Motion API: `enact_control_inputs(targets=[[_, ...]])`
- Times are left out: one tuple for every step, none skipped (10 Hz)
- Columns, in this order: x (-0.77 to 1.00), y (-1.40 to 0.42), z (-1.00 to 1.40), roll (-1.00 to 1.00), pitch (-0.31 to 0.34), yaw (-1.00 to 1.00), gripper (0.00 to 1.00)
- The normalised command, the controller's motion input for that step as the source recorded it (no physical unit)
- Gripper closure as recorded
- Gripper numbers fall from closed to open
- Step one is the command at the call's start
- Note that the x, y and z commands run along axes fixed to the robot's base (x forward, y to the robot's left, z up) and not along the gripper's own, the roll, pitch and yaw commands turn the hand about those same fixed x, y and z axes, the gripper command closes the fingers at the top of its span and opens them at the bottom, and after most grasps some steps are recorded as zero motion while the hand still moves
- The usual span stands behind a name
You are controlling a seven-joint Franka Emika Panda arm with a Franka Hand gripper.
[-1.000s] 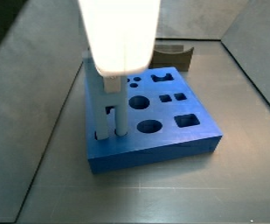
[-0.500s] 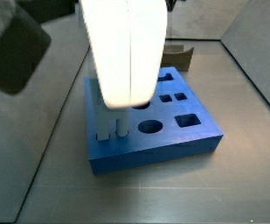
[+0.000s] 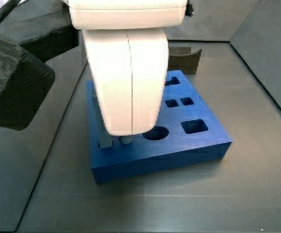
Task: Pick up the square-circle object. Move up. Rotate the square-circle object. Place the square-circle object on the fixture. Regrasp the square-circle object. Move to above the board. Insert the square-circle object.
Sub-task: Insert the square-circle object.
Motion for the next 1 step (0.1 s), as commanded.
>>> enact_control_inputs(targets=[[0.00, 0.00, 0.00, 0.00, 0.000, 0.00, 1.00]])
